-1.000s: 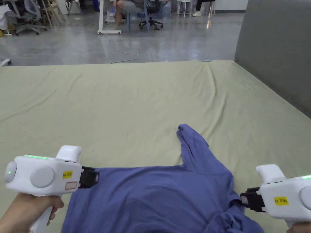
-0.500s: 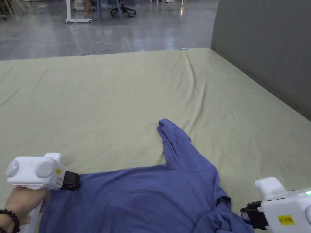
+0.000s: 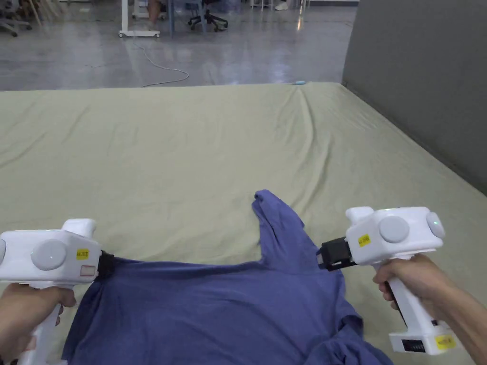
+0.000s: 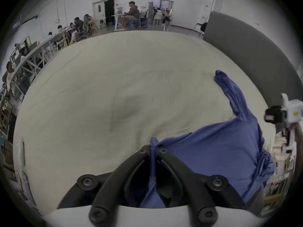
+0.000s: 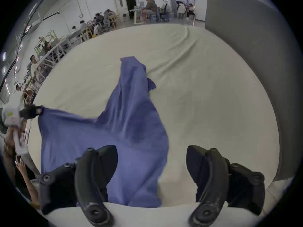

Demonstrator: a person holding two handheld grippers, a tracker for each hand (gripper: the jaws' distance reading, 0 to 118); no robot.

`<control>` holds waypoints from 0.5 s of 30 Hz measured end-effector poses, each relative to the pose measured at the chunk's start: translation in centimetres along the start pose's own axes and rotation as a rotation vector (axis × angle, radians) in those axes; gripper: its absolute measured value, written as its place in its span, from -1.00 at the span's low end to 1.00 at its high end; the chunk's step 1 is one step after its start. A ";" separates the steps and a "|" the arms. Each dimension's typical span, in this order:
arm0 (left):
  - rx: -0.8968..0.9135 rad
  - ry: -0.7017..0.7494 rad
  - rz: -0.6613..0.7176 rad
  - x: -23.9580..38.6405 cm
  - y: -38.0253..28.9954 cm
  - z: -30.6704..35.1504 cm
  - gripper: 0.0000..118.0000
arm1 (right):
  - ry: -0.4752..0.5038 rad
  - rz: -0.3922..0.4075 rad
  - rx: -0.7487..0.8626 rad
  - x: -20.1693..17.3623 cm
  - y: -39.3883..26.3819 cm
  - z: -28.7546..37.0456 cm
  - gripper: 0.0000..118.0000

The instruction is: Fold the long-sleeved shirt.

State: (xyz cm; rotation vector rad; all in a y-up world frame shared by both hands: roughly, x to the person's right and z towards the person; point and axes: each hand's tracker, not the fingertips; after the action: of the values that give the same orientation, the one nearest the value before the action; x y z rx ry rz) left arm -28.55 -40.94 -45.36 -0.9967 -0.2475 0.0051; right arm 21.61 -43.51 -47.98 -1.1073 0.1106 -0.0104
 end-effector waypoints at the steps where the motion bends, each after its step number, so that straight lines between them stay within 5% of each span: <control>1: 0.005 0.000 0.005 0.0 -0.2 0.5 -1.00 | -0.015 -0.008 -0.031 0.0 0.8 -1.2 0.45; 4: 0.029 -0.009 0.012 0.1 -1.0 1.6 -1.00 | -0.037 -0.018 -0.114 -0.3 2.4 -4.7 0.37; 7: 0.028 -0.019 0.009 0.1 -1.5 1.8 -1.00 | -0.051 -0.032 -0.169 -0.9 2.5 -7.1 -0.08; 9: 0.021 -0.021 0.007 0.3 -2.0 1.7 -1.00 | -0.093 0.005 -0.177 -1.8 1.9 -7.7 -0.15; 12: 0.021 -0.023 0.005 0.4 -2.2 1.2 -1.00 | -0.104 0.041 -0.181 -3.2 1.8 -6.3 -1.00; 15: 0.036 -0.020 -0.009 0.6 -1.9 1.0 -1.00 | -0.144 0.098 -0.148 -3.9 1.5 -5.2 -1.00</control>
State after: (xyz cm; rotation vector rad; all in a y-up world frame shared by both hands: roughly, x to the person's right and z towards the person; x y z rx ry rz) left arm -28.33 -41.08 -43.18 -0.9599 -0.2696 0.0110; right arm 17.14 -47.26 -51.29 -1.2461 0.0369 0.1672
